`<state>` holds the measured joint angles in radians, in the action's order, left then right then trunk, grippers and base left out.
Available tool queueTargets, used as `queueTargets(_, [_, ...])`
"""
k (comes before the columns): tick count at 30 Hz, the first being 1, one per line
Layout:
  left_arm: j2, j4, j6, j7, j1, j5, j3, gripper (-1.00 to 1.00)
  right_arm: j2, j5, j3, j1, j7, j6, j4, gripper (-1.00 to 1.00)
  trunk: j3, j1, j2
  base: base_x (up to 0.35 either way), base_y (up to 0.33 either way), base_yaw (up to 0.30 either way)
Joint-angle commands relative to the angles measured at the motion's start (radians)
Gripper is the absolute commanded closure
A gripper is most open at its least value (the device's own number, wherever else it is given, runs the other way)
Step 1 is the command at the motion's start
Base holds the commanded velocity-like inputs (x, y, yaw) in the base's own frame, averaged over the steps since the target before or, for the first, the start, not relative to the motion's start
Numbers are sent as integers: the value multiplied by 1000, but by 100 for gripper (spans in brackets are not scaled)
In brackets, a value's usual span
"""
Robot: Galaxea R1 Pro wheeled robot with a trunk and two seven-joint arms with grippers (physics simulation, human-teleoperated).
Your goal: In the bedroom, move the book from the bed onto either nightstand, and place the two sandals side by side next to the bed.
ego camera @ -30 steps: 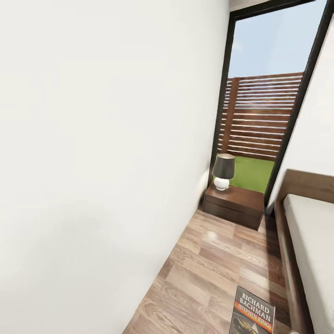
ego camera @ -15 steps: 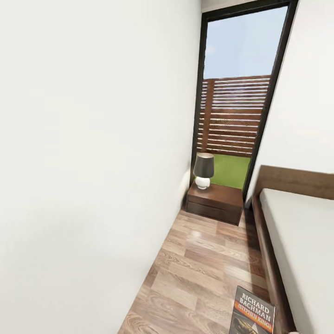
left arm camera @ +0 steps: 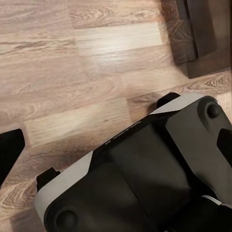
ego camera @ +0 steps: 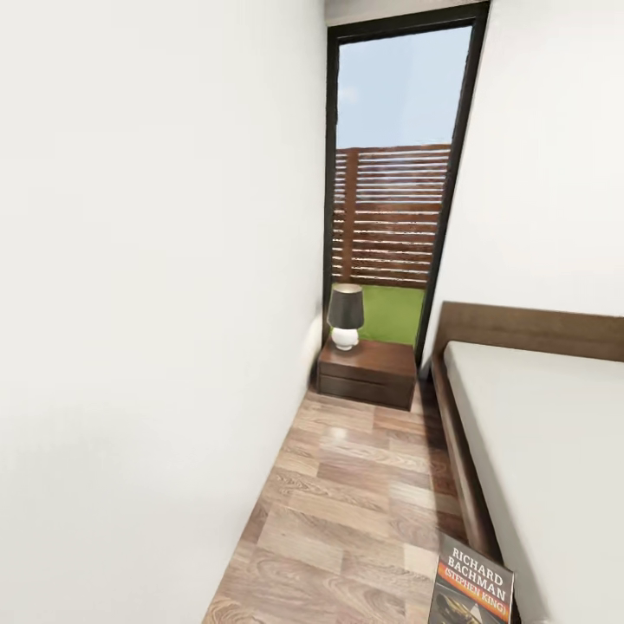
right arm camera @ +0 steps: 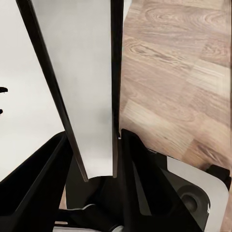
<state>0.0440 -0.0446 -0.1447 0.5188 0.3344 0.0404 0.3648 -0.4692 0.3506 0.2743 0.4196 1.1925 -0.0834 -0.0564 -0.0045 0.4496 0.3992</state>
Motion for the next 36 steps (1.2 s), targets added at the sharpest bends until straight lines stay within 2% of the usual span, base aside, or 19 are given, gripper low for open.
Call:
queueTargets(1, [0,0,-6,1,0,4,8,-100,0,11,3,1,3,-9,0,100,0,0,1,0,0,-282])
queueTargets(25, [0,0,-6,1,0,4,8,-100,0,11,3,1,3,-9,0,100,0,0,1,3,0,-282])
queueTargets(36, [0,0,-5,1,0,4,8,-100,0,11,3,1,3,-9,0,100,0,0,1,252,44,-80])
